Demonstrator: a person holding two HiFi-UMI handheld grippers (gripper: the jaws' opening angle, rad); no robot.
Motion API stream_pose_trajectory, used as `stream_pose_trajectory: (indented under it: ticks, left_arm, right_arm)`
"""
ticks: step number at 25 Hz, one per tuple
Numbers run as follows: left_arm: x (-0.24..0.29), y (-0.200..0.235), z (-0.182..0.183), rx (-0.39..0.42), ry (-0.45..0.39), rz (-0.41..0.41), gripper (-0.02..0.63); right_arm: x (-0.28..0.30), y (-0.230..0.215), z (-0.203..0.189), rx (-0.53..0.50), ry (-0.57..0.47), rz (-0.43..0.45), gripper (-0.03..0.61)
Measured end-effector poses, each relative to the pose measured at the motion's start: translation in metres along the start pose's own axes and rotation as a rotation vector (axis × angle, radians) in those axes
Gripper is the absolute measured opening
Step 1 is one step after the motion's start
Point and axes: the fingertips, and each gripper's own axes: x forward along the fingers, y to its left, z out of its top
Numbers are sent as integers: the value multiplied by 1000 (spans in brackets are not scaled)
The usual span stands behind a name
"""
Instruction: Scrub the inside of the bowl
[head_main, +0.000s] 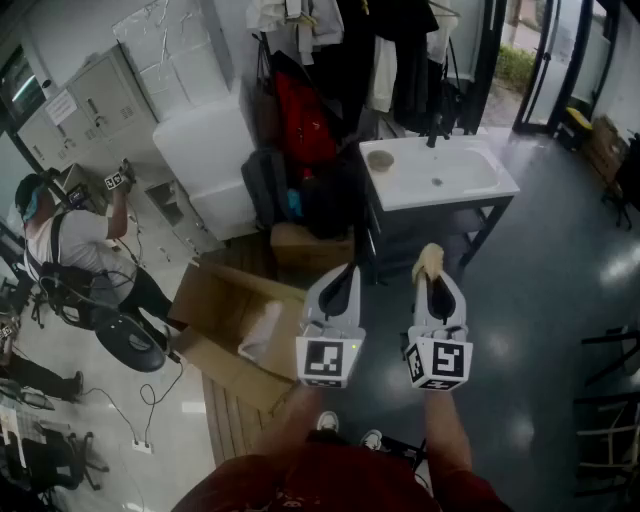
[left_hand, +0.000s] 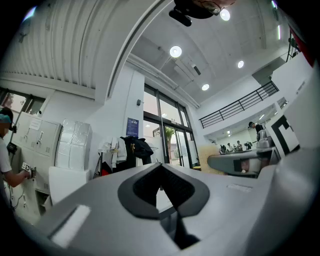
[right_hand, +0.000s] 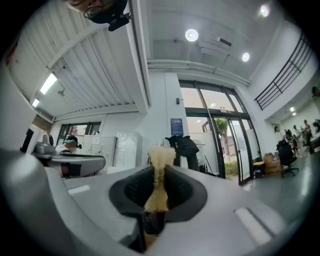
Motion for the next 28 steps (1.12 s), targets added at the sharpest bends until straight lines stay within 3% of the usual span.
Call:
stream_pose_trajectory:
  ticks: [8, 15, 21, 28]
  left_arm:
    - [-41, -86, 39, 7, -51, -11, 6]
    - [-52, -124, 47, 17, -47, -3, 6]
    - [-53, -131, 32, 5, -17, 16, 6]
    - [-26, -104, 17, 1, -26, 18, 6]
  right_arm:
    - [-87, -27, 28, -5, -17, 2, 49]
    - [-125, -47, 42, -8, -49, 9, 49]
    - [-129, -57, 39, 4, -58, 18, 49]
    - [-89, -51, 24, -4, -58, 24, 49]
